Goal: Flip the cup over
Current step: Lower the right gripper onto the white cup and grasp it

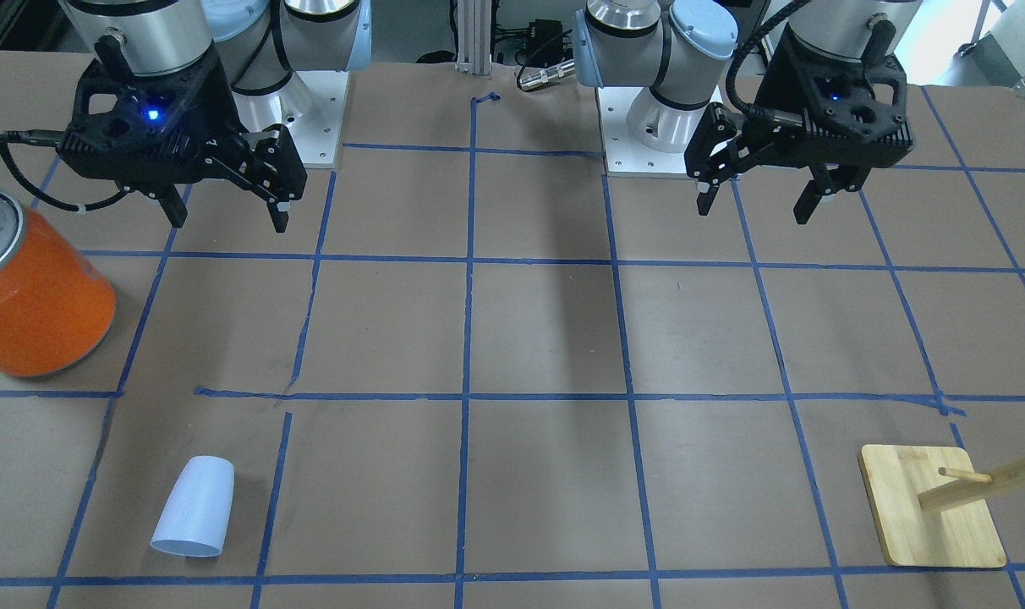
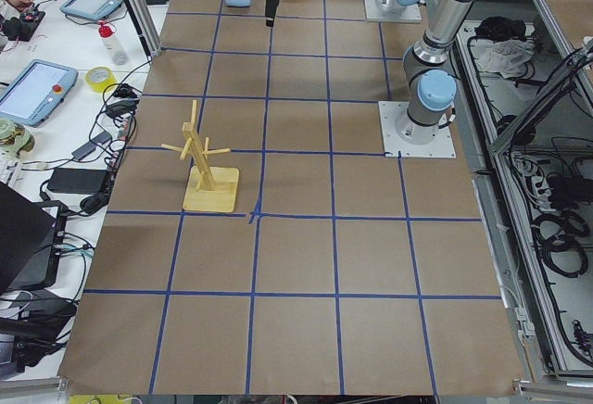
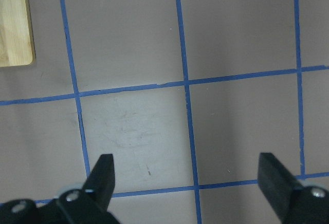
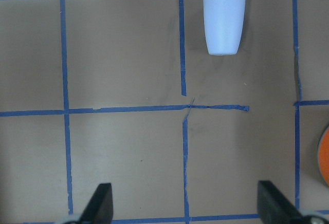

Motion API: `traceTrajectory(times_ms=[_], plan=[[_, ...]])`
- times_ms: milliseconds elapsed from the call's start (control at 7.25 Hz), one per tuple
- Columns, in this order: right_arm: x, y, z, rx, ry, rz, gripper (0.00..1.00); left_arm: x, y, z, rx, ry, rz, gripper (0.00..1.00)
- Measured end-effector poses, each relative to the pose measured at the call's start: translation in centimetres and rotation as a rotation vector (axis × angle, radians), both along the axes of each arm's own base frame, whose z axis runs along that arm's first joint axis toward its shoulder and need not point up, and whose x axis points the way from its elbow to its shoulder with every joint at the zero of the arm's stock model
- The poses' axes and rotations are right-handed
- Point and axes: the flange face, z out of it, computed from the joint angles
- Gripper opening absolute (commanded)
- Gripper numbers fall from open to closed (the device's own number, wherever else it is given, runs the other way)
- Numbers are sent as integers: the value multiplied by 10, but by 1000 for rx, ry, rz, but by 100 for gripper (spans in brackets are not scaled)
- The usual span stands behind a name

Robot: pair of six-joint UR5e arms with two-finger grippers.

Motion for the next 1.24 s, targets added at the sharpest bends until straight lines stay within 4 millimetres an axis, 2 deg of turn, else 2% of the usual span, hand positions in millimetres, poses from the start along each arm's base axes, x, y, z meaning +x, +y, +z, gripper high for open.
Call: traceTrajectory(times_ms=[138,276,414,552,828,966,1241], plan=[[-12,-16,-9,-27,-1,-14,100,0,0,0,1,0,1,100],[-35,-44,-32,-27,-3,-42,100,0,0,-1,1,1,2,100],[-60,-76,-69,-12,-8,-70,100,0,0,-1,2,1,2,100],[-74,-104,-110,5,-10,-86,100,0,0,-1,2,2,2,100],[-89,-148,-196,23,-6,-96,100,0,0,-1,2,2,2,100],[-92,-161,-229,25,-7,-98,100,0,0,-2,3,2,2,100],[-96,-180,-284,12,-1,-91,100,0,0,-2,3,2,2,100]])
